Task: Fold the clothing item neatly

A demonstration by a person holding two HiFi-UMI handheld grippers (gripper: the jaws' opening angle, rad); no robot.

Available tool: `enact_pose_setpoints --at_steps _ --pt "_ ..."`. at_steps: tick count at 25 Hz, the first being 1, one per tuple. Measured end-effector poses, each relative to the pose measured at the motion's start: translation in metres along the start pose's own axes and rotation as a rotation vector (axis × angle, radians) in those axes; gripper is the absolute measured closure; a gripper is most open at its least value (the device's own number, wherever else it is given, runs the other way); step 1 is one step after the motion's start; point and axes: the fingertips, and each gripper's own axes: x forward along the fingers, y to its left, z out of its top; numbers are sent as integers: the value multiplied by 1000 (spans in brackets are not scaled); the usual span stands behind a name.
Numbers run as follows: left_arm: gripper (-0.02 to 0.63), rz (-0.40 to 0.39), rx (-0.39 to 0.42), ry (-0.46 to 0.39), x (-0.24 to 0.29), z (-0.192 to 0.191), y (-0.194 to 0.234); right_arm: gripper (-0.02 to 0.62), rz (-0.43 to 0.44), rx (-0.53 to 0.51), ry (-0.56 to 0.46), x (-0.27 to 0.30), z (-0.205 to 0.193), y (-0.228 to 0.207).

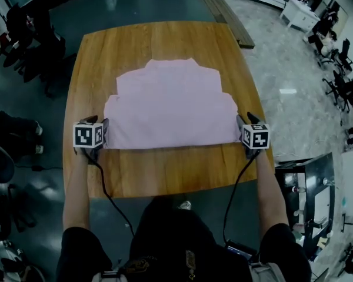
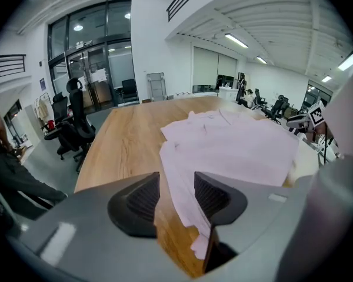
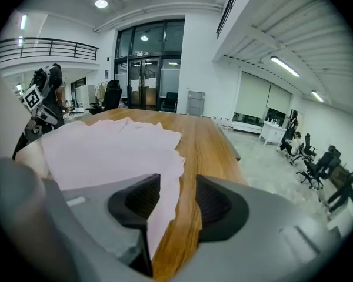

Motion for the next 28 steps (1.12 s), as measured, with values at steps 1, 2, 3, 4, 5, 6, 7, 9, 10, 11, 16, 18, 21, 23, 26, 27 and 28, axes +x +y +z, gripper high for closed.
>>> enact_pose_setpoints --at_steps 1,2,3,4,5,6,7,9,10,11,16,18,21,23,26,27,28 --pt "410 -1 4 1 -8 -8 -5 414 11 -3 -7 -7 -5 4" --pt "408 -4 5 1 -15 -16 -10 414 23 -8 -12 -14 -11 7" --pt "403 -8 4 -1 -21 -25 -14 414 36 -13 -15 -20 -16 10" --pt "399 -14 1 -3 -26 -33 -18 414 48 -18 -20 -26 -21 13" --pt "391 -23 0 -4 -30 -42 -21 414 61 -23 -27 -33 -25 16" --pt "385 -33 0 -2 -34 -51 -25 414 75 -27 -34 -40 -29 19" --pt "373 -43 2 1 -38 -60 -29 414 90 -32 -40 -46 -34 23" --pt "350 -57 17 12 -42 -77 -36 414 130 -41 -46 -55 -43 32" --pt "344 -57 32 21 -42 -85 -39 414 154 -46 -43 -58 -49 37" --pt "340 -54 50 30 -40 -92 -42 414 177 -52 -38 -59 -54 42" --pt "339 -22 123 50 -31 -110 -45 340 244 -90 9 -54 -76 62" --pt "339 -17 134 51 -26 -111 -45 330 251 -126 31 -49 -84 65" --pt "341 -10 171 61 -17 -111 -45 328 228 -166 78 -40 -97 60" --pt "342 -6 206 62 -12 -110 -46 328 208 -170 102 -32 -104 54" --pt "351 -8 242 68 -5 -110 -48 330 215 -164 107 -23 -107 52" --pt "354 -11 249 70 -2 -109 -49 336 222 -166 103 -23 -106 52" --pt "362 -14 255 70 0 -108 -49 342 224 -170 96 -24 -104 51"
